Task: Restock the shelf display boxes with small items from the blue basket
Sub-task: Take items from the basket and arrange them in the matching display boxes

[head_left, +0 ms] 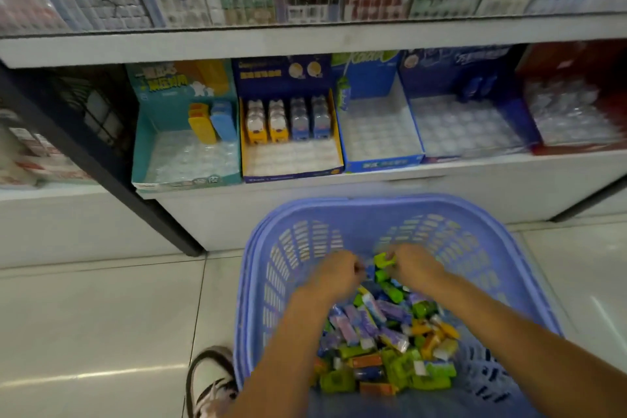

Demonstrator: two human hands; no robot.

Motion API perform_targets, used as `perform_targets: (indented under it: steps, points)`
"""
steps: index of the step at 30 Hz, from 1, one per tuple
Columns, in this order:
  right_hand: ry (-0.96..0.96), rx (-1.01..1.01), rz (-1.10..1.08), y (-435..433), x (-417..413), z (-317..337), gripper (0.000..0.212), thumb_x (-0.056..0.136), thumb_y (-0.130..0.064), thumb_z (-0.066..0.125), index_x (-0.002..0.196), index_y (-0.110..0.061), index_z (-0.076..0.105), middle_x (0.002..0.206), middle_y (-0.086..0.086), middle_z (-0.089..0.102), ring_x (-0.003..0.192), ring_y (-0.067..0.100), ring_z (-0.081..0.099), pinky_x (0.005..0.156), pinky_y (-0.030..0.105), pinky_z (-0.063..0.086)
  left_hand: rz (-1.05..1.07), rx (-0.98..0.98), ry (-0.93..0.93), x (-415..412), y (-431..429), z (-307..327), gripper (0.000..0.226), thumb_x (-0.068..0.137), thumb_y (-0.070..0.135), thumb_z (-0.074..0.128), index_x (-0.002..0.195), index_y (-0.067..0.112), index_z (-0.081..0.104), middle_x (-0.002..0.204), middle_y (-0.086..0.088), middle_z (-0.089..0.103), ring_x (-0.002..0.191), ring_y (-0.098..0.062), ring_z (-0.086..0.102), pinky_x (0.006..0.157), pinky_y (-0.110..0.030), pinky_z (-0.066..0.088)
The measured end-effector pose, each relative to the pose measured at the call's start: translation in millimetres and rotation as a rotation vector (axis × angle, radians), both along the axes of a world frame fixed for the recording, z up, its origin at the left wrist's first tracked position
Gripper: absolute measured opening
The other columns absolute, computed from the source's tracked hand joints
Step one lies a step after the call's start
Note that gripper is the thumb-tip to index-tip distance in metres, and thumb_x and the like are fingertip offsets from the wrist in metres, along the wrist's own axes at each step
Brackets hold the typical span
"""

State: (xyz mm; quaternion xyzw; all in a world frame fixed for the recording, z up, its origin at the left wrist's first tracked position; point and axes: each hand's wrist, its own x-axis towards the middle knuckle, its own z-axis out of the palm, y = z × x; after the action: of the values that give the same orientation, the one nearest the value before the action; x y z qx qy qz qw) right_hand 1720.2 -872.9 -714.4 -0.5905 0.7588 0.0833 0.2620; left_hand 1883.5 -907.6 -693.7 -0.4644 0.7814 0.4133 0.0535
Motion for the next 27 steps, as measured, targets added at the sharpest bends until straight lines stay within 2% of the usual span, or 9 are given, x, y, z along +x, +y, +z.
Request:
perform_targets:
  steps: [6, 8, 11, 14, 16, 18, 21, 24, 27]
  points:
    - [-0.026, 0.141, -0.148, 28, -3, -73, 0.042, 0.095, -0.027, 0.05, 0.13, -0.006, 0.043, 0.122, 0.016, 0.06, 0.111, 0.028, 0.059, 0.087, 0.034, 0.048, -0.08, 0.305, -0.097, -18, 46, -79, 0.025, 0.087, 0.008, 0.057, 0.108, 0.011, 0.07, 0.115, -0.016, 0.066, 0.108, -0.029, 0.061, 0.087, -0.029, 0.048]
    - [-0.019, 0.141, -0.154, 24, -6, -81, 0.044, 0.097, -0.024, 0.046, 0.134, -0.002, 0.038, 0.124, 0.017, 0.06, 0.113, 0.028, 0.058, 0.087, 0.034, 0.048, 0.088, 0.241, -0.088, -21, 43, -86, 0.022, 0.09, 0.009, 0.051, 0.098, 0.003, 0.071, 0.106, -0.022, 0.068, 0.1, -0.032, 0.062, 0.08, -0.03, 0.045]
    - [-0.15, 0.051, -0.138, 12, -24, -79, 0.032, 0.089, -0.03, 0.061, 0.106, -0.003, 0.064, 0.104, 0.015, 0.068, 0.101, 0.025, 0.063, 0.081, 0.031, 0.046, 0.448, 0.307, 0.036, -31, 29, -89, 0.039, 0.097, 0.021, 0.048, 0.085, -0.013, 0.064, 0.09, -0.034, 0.063, 0.086, -0.04, 0.062, 0.071, -0.04, 0.046]
    - [-0.512, -0.004, -0.191, 11, -35, -74, 0.031, 0.075, -0.024, 0.078, 0.096, -0.005, 0.067, 0.087, 0.007, 0.067, 0.089, 0.019, 0.063, 0.079, 0.028, 0.046, 0.771, 0.641, 0.294, -42, 27, -90, 0.039, 0.096, 0.029, 0.054, 0.065, 0.004, 0.055, 0.054, -0.012, 0.053, 0.048, -0.02, 0.051, 0.048, -0.026, 0.039]
    - [-0.605, -0.031, -0.156, 9, -35, -74, 0.027, 0.073, -0.025, 0.08, 0.092, -0.012, 0.067, 0.087, 0.003, 0.068, 0.084, 0.017, 0.064, 0.079, 0.029, 0.048, 0.929, 0.733, 0.443, -45, 26, -93, 0.033, 0.096, 0.017, 0.053, 0.065, 0.007, 0.054, 0.046, -0.001, 0.055, 0.04, -0.01, 0.052, 0.043, -0.019, 0.043]
    - [-0.522, -0.103, -0.106, 1, -34, -78, 0.02, 0.082, -0.028, 0.071, 0.096, -0.014, 0.069, 0.096, 0.004, 0.07, 0.091, 0.018, 0.065, 0.082, 0.029, 0.047, 1.021, 0.76, 0.476, -41, 18, -97, 0.036, 0.097, 0.008, 0.047, 0.062, 0.005, 0.054, 0.048, -0.005, 0.056, 0.046, -0.015, 0.053, 0.049, -0.024, 0.046]
    - [-0.146, 0.004, 0.168, -16, -33, -86, 0.029, 0.093, -0.023, 0.053, 0.12, -0.017, 0.062, 0.122, 0.009, 0.058, 0.114, 0.025, 0.054, 0.093, 0.029, 0.043, 1.122, 0.759, 0.462, -34, 6, -97, 0.04, 0.099, 0.009, 0.041, 0.06, 0.005, 0.047, 0.058, -0.013, 0.045, 0.055, -0.027, 0.044, 0.07, -0.044, 0.048]
    - [0.197, 0.125, 0.442, -16, -24, -101, 0.034, 0.093, -0.015, 0.048, 0.126, -0.012, 0.056, 0.132, 0.012, 0.046, 0.127, 0.03, 0.037, 0.103, 0.038, 0.039, 1.229, 0.818, 0.547, -31, 3, -93, 0.039, 0.1, 0.026, 0.043, 0.066, 0.009, 0.052, 0.057, -0.01, 0.05, 0.053, -0.022, 0.047, 0.059, -0.034, 0.042]
    - [0.297, 0.106, 0.492, -11, -17, -112, 0.031, 0.094, -0.014, 0.044, 0.123, -0.008, 0.057, 0.132, 0.011, 0.046, 0.127, 0.03, 0.035, 0.105, 0.038, 0.036, 1.118, 0.821, 0.513, -26, 1, -90, 0.049, 0.096, 0.042, 0.049, 0.056, 0.013, 0.051, 0.04, -0.002, 0.05, 0.041, -0.016, 0.046, 0.053, -0.028, 0.038]
